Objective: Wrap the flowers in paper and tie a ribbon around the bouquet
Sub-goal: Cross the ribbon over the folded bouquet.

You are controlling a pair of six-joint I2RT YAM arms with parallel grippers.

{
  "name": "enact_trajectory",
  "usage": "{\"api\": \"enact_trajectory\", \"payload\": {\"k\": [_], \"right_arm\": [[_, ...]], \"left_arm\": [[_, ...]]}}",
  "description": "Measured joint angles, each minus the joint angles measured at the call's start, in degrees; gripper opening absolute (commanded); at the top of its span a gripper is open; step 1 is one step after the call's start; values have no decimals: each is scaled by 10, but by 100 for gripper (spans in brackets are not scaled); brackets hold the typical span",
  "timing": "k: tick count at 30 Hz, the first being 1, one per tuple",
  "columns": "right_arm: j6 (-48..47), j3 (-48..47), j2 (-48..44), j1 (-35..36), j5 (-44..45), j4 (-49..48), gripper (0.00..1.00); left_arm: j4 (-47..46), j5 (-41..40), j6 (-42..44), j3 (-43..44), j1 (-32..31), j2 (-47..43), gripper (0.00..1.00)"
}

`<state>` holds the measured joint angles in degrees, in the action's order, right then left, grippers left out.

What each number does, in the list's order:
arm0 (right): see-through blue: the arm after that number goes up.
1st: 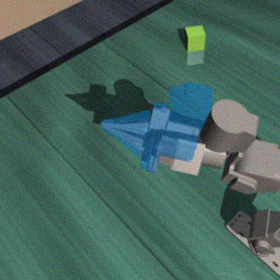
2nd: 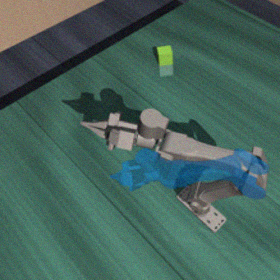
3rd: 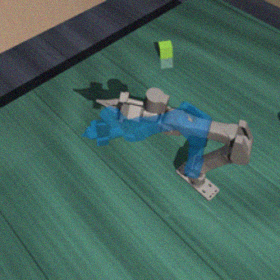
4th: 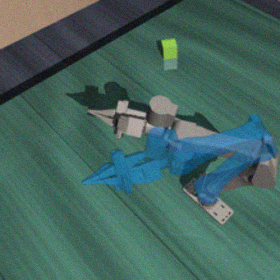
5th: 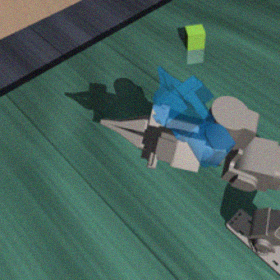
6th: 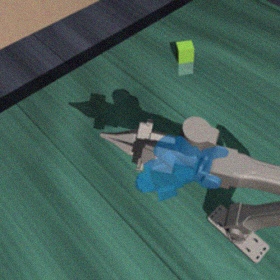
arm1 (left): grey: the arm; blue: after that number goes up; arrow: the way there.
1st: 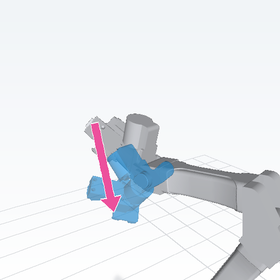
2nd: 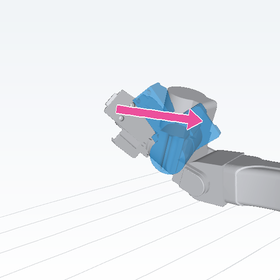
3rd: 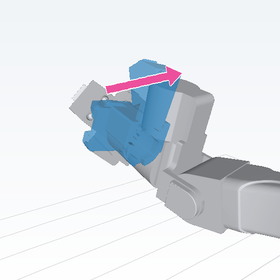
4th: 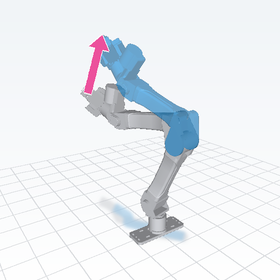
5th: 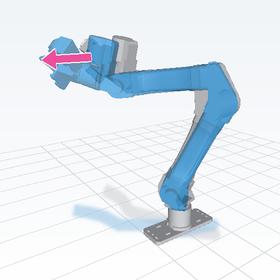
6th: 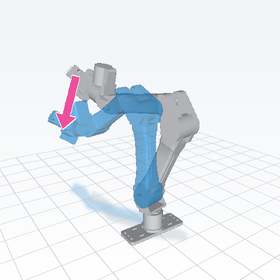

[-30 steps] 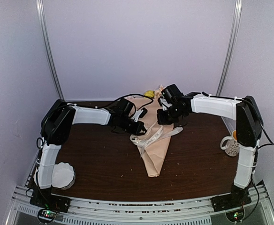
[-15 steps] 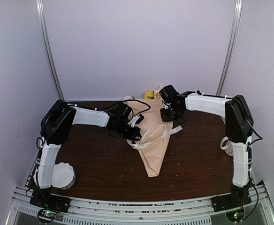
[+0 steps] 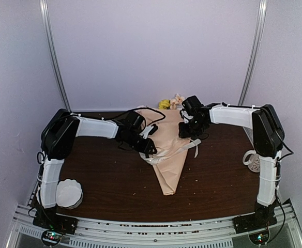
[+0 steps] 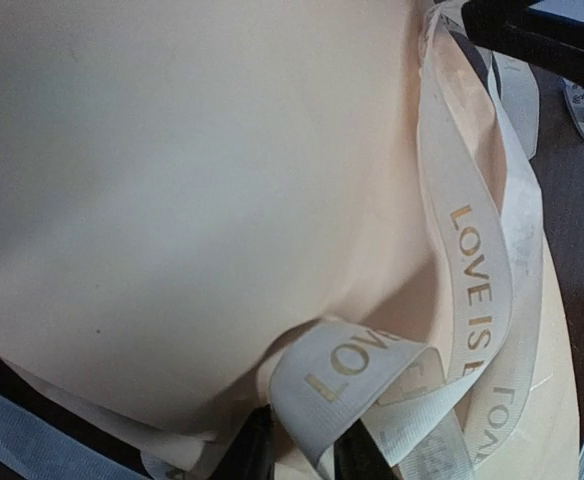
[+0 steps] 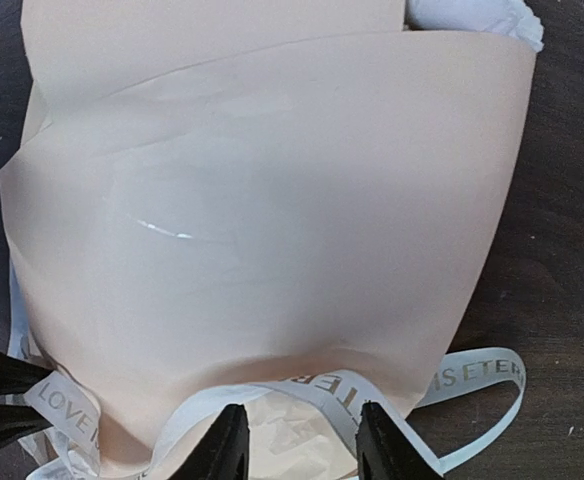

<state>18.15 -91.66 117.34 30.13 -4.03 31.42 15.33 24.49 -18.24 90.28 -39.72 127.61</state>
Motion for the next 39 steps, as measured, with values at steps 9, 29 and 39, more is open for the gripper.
{"api": "enact_trajectory", "payload": {"k": [9,29,39], "right_arm": [[-19,2,-8,2,3,12,47],[-48,12,-14,-10,-37,44,39],[-32,-3,33,-10,-69,44,32]], "left_arm": [[28,-14,23,-1,0,-15,34],[28,-33,176,-16,-32,-113,48],[57,-28,182,-16,-26,-116,47]]}}
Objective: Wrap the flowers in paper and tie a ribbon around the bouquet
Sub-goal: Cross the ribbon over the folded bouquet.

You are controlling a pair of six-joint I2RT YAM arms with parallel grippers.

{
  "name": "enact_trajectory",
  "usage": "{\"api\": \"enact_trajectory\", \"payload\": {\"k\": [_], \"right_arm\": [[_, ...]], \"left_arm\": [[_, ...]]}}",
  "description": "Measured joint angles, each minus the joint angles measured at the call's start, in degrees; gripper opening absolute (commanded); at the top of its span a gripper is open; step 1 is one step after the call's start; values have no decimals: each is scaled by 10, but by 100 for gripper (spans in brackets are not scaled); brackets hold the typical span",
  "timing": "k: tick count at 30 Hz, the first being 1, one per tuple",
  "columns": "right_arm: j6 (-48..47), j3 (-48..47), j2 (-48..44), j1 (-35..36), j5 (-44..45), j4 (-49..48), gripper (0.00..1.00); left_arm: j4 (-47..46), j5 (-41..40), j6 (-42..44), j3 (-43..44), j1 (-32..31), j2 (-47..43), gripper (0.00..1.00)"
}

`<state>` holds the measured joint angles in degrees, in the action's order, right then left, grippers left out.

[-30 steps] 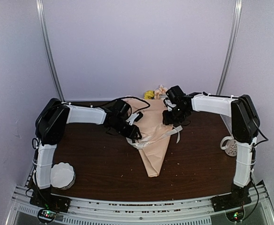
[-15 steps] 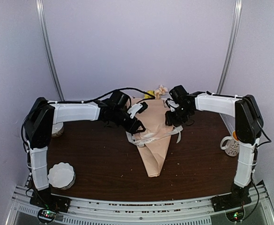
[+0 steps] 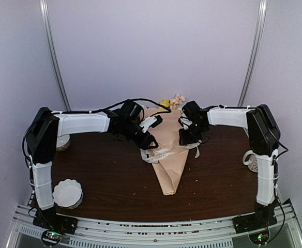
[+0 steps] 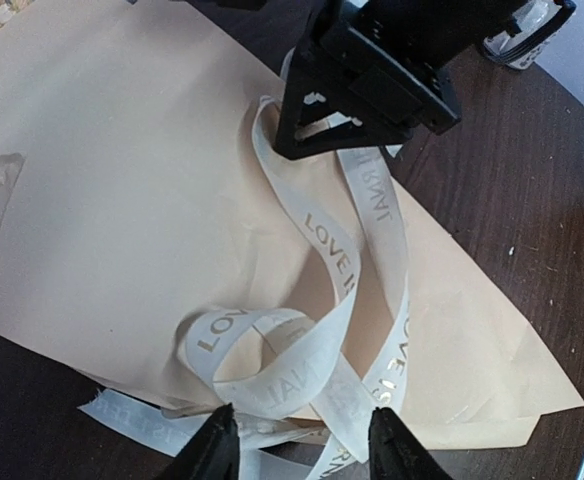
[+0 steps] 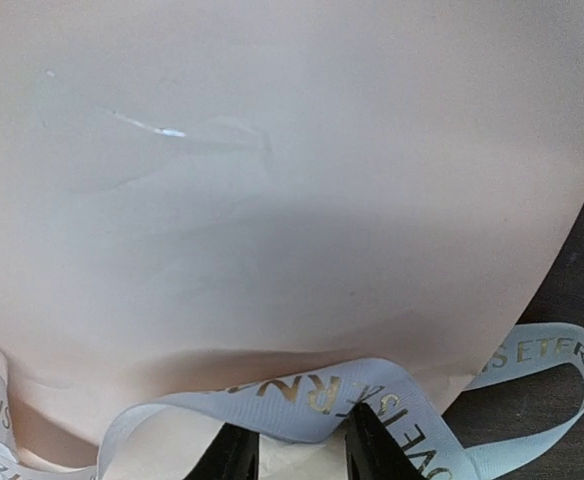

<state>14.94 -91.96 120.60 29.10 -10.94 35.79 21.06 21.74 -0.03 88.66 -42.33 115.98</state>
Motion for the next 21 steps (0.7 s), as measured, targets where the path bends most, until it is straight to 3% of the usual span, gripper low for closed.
{"api": "enact_trajectory", "payload": {"k": [4,9,15,19,21], "right_arm": [[10,0,7,0,-11,0,31],[23,5,7,-1,-36,-5,31],[28,23,-2,-2,-70,-5,32],[28,28,-26,-2,-87,3,34],[28,28,-40,-2,-89,7,35]], "left_arm": [[30,-11,50,3,-13,-11,49],[67,-45,160,44,-74,-8,60],[89,-83,243,110,-108,48,62],[108,-113,264,134,-100,101,55],[117,-132,267,142,-98,121,45]]}}
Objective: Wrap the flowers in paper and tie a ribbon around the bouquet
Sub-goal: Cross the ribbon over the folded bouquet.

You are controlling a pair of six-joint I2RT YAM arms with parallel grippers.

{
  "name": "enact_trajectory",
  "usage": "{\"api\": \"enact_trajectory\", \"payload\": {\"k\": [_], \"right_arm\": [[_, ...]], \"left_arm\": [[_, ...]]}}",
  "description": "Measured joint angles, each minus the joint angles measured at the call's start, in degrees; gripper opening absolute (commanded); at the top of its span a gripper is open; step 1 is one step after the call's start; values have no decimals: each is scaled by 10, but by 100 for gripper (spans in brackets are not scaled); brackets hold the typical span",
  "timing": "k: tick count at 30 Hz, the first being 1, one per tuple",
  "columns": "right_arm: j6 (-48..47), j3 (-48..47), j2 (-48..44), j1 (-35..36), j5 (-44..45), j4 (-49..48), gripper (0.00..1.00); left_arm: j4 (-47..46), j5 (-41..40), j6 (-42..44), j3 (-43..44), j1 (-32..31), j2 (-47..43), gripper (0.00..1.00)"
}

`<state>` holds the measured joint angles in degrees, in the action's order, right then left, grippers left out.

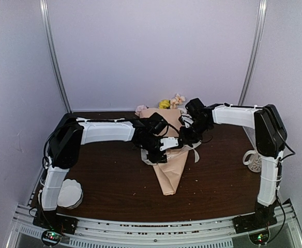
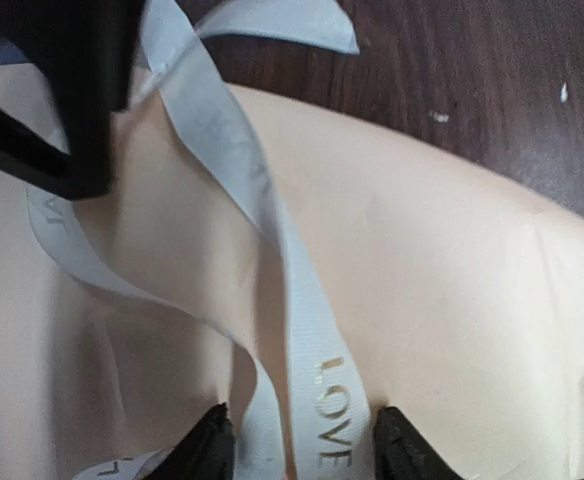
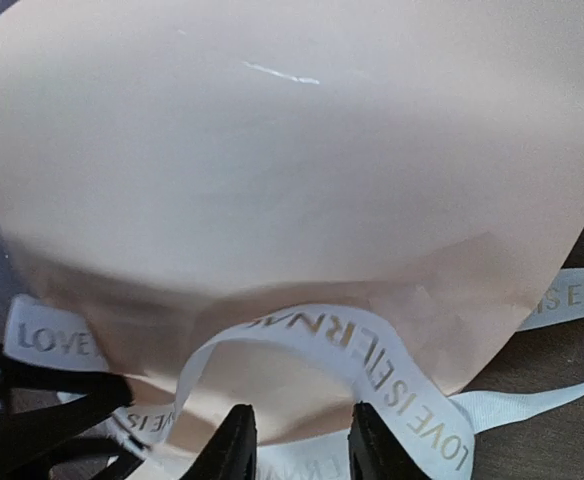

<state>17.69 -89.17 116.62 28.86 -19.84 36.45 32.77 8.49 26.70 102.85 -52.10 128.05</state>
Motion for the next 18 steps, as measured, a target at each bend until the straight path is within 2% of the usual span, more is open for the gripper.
{"api": "enact_trajectory", "payload": {"k": [8,14,18], "right_arm": [[-9,5,-28,-23,15,9,49],[-27,5,-6,-31,27,25,48],[-43,4,1,-31,27,33,37]], "left_arm": [[-7,-46,6,3,-1,17,10],[-13,-29,2,3,2,17,2],[-15,0,-17,3,16,17,1]]}}
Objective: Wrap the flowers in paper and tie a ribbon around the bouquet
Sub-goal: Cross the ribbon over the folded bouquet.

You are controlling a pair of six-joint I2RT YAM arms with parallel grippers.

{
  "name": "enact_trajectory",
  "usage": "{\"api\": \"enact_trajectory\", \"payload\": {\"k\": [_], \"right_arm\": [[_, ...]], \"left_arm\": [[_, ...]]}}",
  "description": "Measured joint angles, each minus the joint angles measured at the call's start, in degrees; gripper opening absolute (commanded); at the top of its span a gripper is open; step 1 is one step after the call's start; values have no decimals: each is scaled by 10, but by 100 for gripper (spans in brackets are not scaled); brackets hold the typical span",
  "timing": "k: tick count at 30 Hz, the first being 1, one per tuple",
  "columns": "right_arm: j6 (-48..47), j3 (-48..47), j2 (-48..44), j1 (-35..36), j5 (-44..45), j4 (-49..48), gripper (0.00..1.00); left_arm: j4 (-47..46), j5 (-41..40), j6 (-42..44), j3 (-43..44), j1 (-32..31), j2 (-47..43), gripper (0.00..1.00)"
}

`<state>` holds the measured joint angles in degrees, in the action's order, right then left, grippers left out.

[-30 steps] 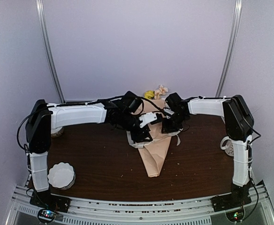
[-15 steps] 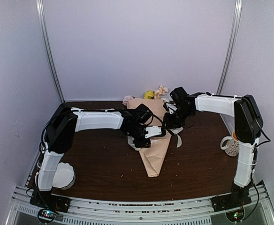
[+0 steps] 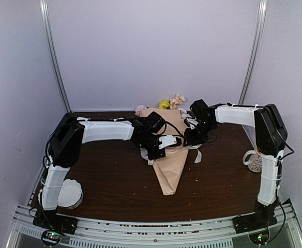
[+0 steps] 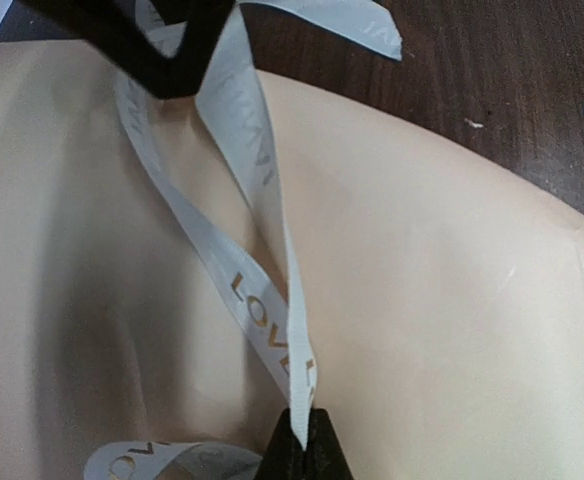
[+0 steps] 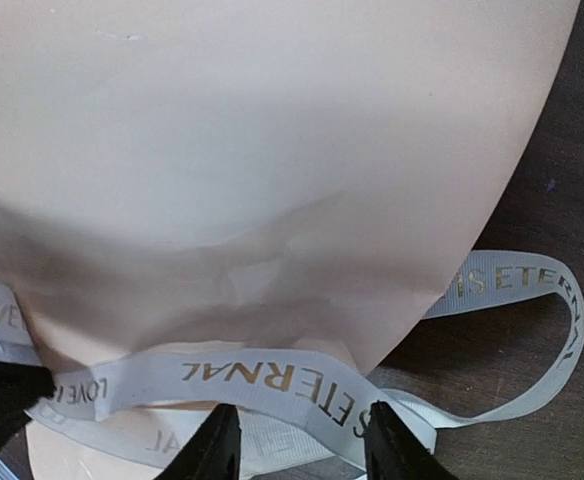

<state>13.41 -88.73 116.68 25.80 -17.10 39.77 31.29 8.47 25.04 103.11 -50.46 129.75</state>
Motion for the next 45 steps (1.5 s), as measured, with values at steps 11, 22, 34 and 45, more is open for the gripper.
{"api": "enact_trajectory", "payload": {"k": [11,22,34,45], "right_arm": [[-12,-63,29,0,21,26,0],[33,-132,63,18,-109,-33,0],[148,-170,72,44,-142,-183,0],[113,-90,73,49,-109,-87,0]], "left_arm": [[-17,51,-36,-5,38,-4,0],[-51,75,-52,-25,38,-37,0],[-71,80,-52,-42,42,-43,0],[-82,97,-60,-76,47,-57,0]]}}
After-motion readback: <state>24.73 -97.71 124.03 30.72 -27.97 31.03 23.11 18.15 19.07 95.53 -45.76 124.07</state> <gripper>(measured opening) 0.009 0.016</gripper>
